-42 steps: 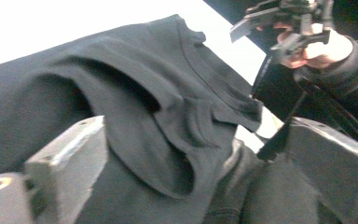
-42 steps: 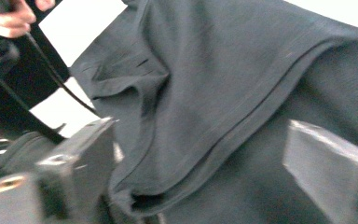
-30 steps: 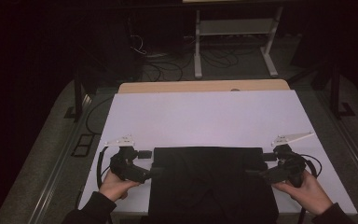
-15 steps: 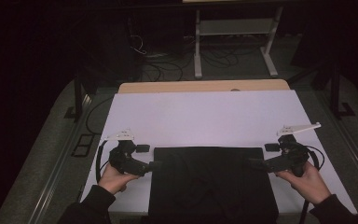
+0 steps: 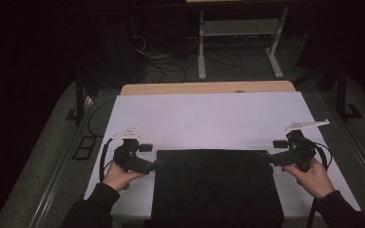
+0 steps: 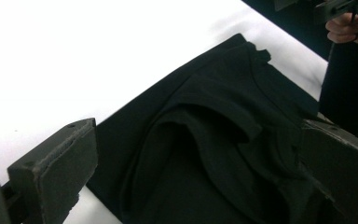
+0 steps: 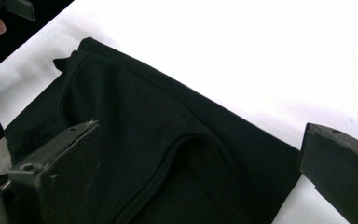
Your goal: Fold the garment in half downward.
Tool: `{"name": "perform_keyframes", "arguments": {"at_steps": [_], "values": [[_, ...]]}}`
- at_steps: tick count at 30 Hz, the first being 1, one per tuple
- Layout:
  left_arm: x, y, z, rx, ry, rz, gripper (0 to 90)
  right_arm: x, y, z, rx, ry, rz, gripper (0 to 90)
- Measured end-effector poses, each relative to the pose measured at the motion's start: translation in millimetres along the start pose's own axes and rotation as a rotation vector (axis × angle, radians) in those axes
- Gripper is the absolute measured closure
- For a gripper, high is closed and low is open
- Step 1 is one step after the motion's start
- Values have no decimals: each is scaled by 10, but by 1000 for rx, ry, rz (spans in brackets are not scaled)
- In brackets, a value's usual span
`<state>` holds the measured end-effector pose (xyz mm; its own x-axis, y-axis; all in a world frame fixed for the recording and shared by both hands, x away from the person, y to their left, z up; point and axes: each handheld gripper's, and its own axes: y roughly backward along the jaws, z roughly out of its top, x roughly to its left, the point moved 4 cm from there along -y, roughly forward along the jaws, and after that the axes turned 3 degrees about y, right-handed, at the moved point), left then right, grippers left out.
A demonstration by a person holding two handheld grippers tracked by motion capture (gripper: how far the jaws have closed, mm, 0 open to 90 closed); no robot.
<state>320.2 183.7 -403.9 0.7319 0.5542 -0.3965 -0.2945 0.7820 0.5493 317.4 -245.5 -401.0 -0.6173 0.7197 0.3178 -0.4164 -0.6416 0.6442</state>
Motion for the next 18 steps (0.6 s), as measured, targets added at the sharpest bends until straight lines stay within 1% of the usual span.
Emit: {"name": "perform_keyframes", "arguments": {"at_steps": [1,3,6,10,11,16,18], "values": [[21,-15,-2,9,-5,9,0,-15,-12,1,2,5,-8,0],[62,-43,-7,27,-10,24,0,-41,-32,4,7,32,-38,0],[114,-82,-11,44,-2,22,0,-93,-60,8,12,22,-32,0],[175,-135,-13,46,4,10,0,-159,-94,12,19,13,-29,0],[191,-151,-13,50,-1,10,0,-176,-104,11,22,11,-27,0],[261,-216,-24,65,11,7,0,-262,-156,2,39,10,-27,0],[281,-230,-23,61,16,5,0,-299,-176,-3,45,6,-23,0]]}}
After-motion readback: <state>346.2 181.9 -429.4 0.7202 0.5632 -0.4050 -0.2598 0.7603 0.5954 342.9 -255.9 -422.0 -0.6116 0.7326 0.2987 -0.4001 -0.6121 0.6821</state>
